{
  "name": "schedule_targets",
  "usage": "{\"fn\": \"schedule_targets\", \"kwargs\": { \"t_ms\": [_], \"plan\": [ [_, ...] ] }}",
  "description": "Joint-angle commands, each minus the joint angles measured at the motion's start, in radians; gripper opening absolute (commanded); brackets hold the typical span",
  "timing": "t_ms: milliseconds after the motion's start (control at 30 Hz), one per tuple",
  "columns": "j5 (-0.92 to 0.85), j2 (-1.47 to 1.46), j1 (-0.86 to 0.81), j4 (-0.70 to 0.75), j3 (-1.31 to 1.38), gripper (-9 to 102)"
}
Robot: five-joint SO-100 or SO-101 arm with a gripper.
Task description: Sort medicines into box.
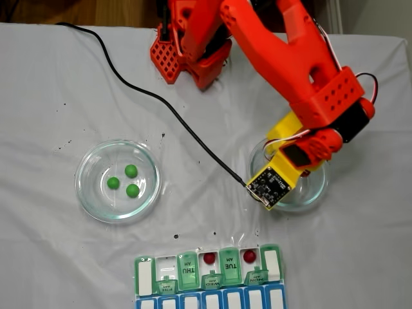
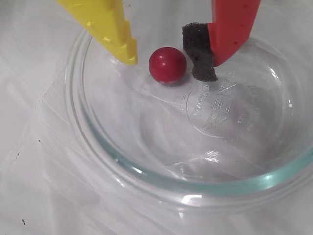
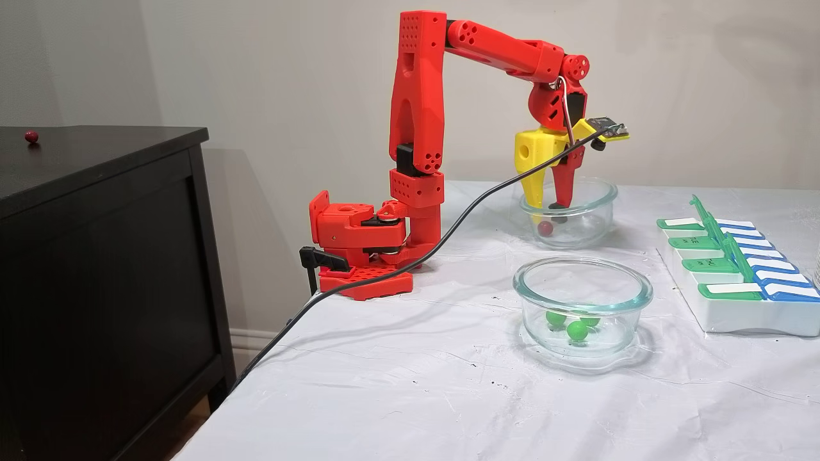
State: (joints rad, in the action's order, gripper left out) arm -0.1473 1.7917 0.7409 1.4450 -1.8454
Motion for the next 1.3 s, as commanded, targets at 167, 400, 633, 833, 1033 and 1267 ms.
{"fn": "schedule_targets", "kwargs": {
  "t_ms": [167,400,633,833,1033,1267],
  "plan": [
    [-0.044,-0.034,0.041,0.032,-0.026,11],
    [-0.075,-0.046,0.067,0.029,-0.061,14],
    [-0.133,-0.077,0.029,0.026,-0.048,16],
    [-0.173,-0.140,-0.041,0.023,0.009,19],
    [-0.178,-0.118,-0.031,0.041,-0.008,17],
    [-0.149,-0.063,0.048,0.038,-0.067,17]
  ]
}}
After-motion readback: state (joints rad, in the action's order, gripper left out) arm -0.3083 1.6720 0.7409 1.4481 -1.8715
